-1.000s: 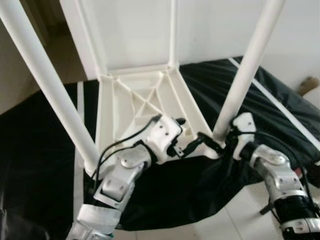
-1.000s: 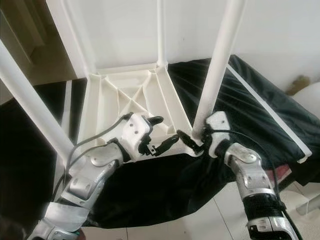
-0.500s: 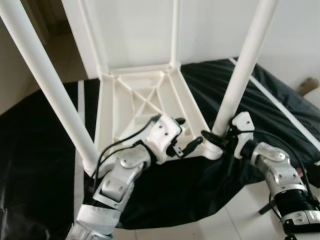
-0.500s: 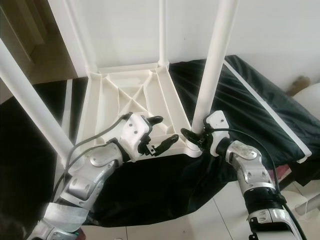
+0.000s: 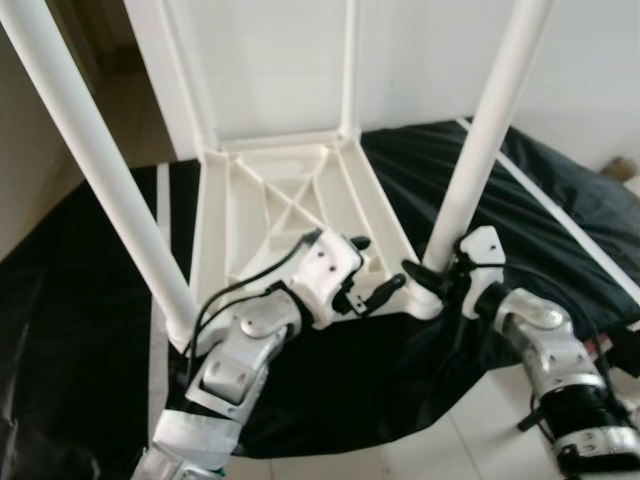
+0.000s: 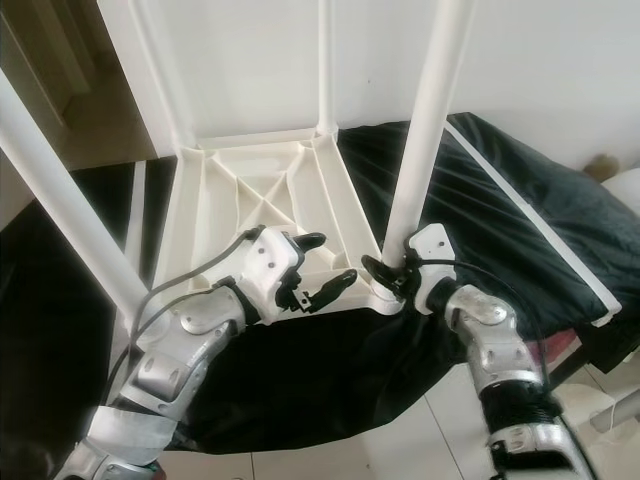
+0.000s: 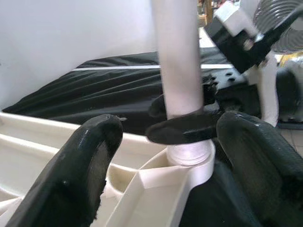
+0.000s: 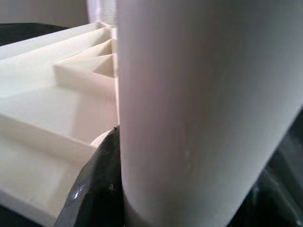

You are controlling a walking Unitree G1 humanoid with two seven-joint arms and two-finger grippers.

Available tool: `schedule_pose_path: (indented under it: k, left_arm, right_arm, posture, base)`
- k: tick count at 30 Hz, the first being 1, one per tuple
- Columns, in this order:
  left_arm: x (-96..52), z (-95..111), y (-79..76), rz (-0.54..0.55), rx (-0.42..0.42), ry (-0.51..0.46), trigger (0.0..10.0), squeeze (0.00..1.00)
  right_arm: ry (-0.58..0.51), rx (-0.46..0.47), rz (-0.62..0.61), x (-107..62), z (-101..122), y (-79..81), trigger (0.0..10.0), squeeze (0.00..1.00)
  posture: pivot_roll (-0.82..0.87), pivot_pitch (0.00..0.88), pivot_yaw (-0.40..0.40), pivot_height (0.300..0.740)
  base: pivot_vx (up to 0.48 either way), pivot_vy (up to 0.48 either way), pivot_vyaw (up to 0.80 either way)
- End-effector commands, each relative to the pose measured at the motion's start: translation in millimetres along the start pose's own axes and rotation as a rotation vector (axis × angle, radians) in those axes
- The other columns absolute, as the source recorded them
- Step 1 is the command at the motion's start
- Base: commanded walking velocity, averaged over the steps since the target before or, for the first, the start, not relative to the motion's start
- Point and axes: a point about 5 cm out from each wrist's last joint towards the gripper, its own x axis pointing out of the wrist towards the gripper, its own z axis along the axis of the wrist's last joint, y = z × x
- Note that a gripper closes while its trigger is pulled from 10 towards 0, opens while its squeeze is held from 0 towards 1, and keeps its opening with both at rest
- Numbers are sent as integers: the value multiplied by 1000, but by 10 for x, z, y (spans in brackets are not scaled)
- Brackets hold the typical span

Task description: Building children table

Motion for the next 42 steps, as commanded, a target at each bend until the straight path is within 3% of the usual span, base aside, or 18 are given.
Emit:
schedule_pose_path:
  k: [1, 10, 12, 14, 17, 19, 21, 28, 42]
  left_arm:
    - [4, -16, 12, -5, 4, 10, 10000, 0]
    - [16, -15, 6, -10, 1, 8, 10000, 0]
    - [19, -12, 3, -12, -1, 6, 10000, 0]
    - [19, -12, 3, -12, -1, 6, 10000, 0]
    - [24, -5, 0, -14, -4, 1, 10000, 0]
    - [44, 13, 12, -15, -14, -10, 10000, 0]
    - [53, 14, 20, -14, -14, -10, 10000, 0]
    - [50, 8, 6, -15, -18, -11, 10000, 0]
    - [49, 0, -13, -15, -22, -14, 10000, 0]
  right_arm:
    - [132, -8, -70, -62, -244, 32, 10000, 0]
    - [136, 63, -206, -38, -249, 150, 10000, 0]
    - [120, 139, -343, -6, -211, 233, 10000, 0]
    - [120, 139, -343, -6, -211, 233, 10000, 0]
    - [110, 185, -454, 11, -187, 279, 10000, 0]
    - [99, 245, -636, 41, -155, 356, 10000, 0]
    - [91, 265, -710, 75, -121, 433, 10000, 0]
    - [88, 236, -682, 103, -53, 552, 10000, 0]
    - [4, 205, -665, 81, 84, 509, 10000, 0]
  posture:
    - [-26, 0, 40, 740]
    - [-33, 0, 41, 740]
    - [-42, 0, 47, 740]
    - [-42, 0, 47, 740]
    - [-44, 0, 48, 740]
    - [-46, 0, 42, 740]
    - [-46, 0, 39, 740]
    - [-46, 0, 32, 740]
    - [-44, 0, 17, 740]
  base:
    - [0, 0, 0]
    - [0, 0, 0]
    - [0, 0, 0]
    - [0, 0, 0]
    - [0, 0, 0]
    - [0, 0, 0]
    - [0, 0, 0]
    - [0, 0, 0]
    - [0, 0, 0]
